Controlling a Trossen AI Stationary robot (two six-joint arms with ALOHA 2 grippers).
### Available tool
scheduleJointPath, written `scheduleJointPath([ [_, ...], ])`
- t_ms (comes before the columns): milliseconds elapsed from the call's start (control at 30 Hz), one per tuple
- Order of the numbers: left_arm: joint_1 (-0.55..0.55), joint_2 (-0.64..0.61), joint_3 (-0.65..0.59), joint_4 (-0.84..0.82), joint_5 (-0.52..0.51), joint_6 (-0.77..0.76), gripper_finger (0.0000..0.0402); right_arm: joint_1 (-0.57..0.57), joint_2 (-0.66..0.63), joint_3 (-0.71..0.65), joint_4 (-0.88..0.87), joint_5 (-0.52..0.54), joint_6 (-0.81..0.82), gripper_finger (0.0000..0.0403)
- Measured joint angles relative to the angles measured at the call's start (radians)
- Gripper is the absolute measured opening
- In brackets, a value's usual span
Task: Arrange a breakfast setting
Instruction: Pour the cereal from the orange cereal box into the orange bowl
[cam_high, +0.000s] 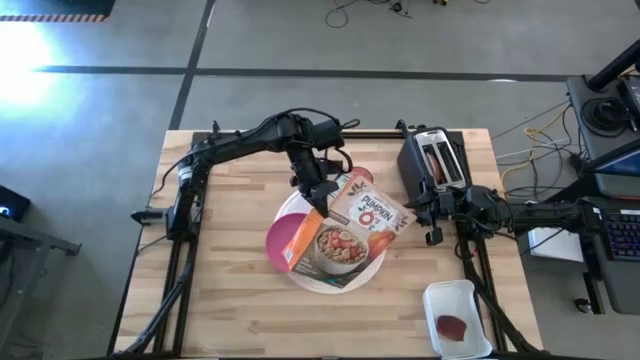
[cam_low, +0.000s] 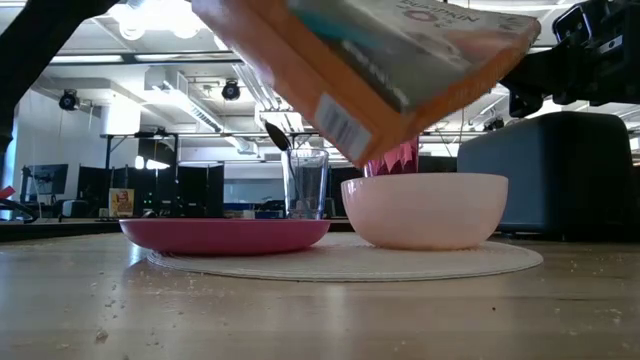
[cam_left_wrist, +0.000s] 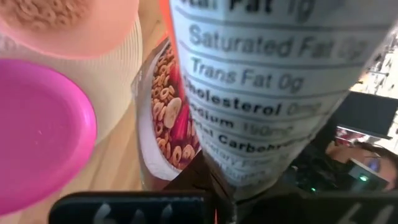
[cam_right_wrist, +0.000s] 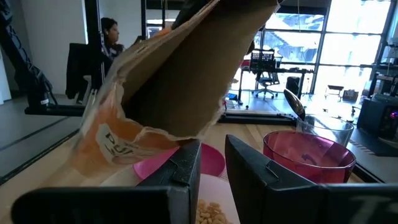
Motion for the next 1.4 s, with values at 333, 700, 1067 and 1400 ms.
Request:
scheduleJointPath([
  [333, -0.002, 0.0, 0.0, 0.058, -0.113, -0.001, 0.0, 0.0, 0.0, 0.0, 0.0, 0.001, 0.0, 0.0063],
  [700, 0.0, 0.003, 0.0, 0.077, -0.151, 0.043, 0.0, 0.0, 0.0, 0.0, 0.0, -0.001, 0.0, 0.0063],
  [1067, 0.002, 0.004, 0.0, 0.039, -0.174, 0.023, 0.0, 0.0, 0.0, 0.0, -0.001, 0.0, 0.0, 0.0063],
  [1400, 0.002, 0.004, 0.0, 0.034, -0.291, -0.017, 0.0, 0.0, 0.0, 0.0, -0.001, 0.001, 0.0, 0.0063],
])
